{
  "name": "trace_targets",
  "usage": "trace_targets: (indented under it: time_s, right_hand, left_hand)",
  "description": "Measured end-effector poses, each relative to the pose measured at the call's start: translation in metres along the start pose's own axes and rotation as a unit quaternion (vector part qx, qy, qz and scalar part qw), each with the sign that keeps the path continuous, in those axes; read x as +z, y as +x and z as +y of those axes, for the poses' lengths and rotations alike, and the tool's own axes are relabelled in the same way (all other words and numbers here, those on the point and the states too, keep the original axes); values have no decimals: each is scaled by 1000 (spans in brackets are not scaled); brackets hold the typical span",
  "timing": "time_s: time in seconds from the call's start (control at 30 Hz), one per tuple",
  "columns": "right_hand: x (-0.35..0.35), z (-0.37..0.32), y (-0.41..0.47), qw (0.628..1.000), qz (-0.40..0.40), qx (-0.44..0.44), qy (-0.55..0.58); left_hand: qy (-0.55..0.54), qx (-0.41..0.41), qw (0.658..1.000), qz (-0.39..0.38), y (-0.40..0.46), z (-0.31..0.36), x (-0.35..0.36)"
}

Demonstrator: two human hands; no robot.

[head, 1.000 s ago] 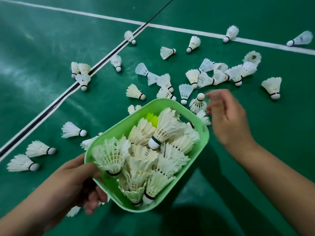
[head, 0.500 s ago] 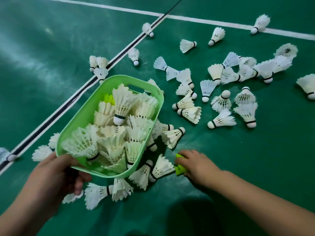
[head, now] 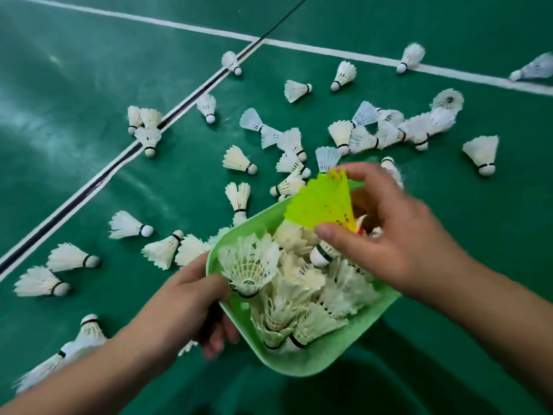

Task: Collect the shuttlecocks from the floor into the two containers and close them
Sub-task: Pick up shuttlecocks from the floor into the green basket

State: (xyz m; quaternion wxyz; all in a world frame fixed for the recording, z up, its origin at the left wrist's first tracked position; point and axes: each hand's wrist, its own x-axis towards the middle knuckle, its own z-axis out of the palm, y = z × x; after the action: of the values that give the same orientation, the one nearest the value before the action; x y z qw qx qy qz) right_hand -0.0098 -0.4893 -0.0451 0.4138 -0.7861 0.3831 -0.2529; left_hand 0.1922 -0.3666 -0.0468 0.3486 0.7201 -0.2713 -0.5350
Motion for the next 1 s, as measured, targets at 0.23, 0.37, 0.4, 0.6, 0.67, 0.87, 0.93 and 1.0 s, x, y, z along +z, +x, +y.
trace_targets:
  time_s: [0.23,0.37,0.4,0.6,0.67,0.87,0.93,1.0]
  right_hand:
    - [-17,11,-23,995,81,-53,-18]
    - [-10,21,-29,982,105,-89,-131]
    - [-8,23,-28,973,115,-106,-171]
    - [4,32,-22,936,130,-174,-278]
    - [10,36,-20,929,126,-167,-304]
    - [31,43,-18,921,99,-153,-345]
    - [23,41,-12,932,148,-164,-287]
    - [12,52,0,939,206,-129,-245]
  left_hand:
    - [16,-16,999,-36,5,5,35]
    - [27,-12,999,-41,4,1,38]
    - [26,-10,999,-41,4,1,38]
    - [0,-11,999,-42,2,6,38]
    - [-4,-13,999,-37,3,6,34]
    - [6,-20,1000,-12,4,1,19]
    - [-1,-19,1000,8,2,-1,9]
    - [-14,-21,999,41,1,-3,-5]
